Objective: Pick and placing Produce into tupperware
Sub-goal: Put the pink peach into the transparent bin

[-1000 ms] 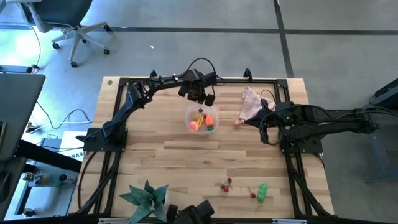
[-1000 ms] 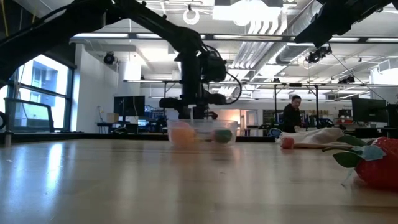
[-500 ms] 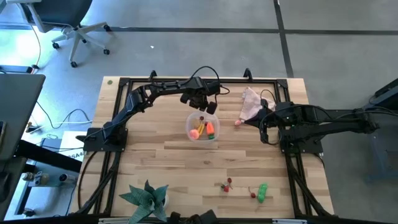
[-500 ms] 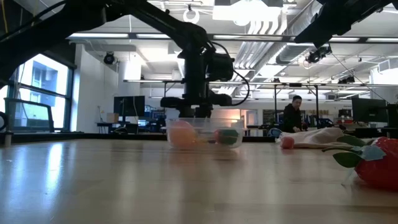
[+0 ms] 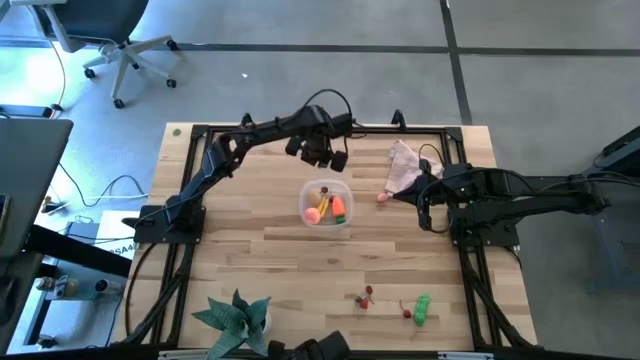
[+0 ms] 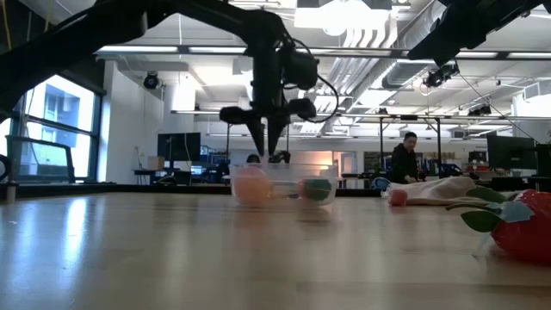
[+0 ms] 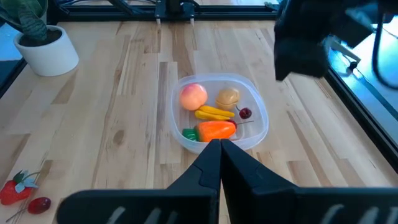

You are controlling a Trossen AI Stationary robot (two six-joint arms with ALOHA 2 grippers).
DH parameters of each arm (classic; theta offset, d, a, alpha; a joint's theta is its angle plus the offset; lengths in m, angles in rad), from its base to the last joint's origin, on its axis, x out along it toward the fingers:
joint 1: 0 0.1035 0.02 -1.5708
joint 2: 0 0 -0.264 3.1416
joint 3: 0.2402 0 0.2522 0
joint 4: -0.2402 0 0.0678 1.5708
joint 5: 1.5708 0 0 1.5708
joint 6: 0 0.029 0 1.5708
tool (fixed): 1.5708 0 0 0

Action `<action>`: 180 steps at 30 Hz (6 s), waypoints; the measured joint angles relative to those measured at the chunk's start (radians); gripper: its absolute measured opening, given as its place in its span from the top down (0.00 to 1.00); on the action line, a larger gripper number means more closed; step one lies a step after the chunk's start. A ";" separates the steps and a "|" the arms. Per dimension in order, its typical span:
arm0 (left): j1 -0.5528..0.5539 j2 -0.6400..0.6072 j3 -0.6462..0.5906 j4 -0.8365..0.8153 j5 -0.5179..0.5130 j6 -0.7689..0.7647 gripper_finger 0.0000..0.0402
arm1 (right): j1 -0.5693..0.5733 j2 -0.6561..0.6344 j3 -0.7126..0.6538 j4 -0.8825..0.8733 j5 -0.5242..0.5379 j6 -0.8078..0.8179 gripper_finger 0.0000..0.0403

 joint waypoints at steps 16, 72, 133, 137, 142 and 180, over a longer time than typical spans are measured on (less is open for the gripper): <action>0.004 -0.139 0.093 -0.145 0.107 0.175 0.82 | 0.000 0.000 0.000 0.000 0.000 0.000 1.00; -0.035 -1.081 -1.191 0.863 0.189 0.206 0.95 | 0.000 0.000 0.000 0.000 0.000 0.000 1.00; -0.009 -1.235 -1.409 0.926 0.259 0.957 0.95 | 0.000 0.000 0.000 0.000 0.000 0.000 1.00; -0.009 -1.235 -1.409 0.926 0.259 0.957 0.95 | 0.000 0.000 0.000 0.000 0.000 0.000 1.00; -0.009 -1.235 -1.409 0.926 0.258 0.957 0.95 | 0.000 0.000 0.000 0.000 0.000 0.000 1.00; -0.009 -1.234 -1.410 0.926 0.257 0.957 0.95 | -0.033 0.000 0.000 0.140 0.057 0.456 1.00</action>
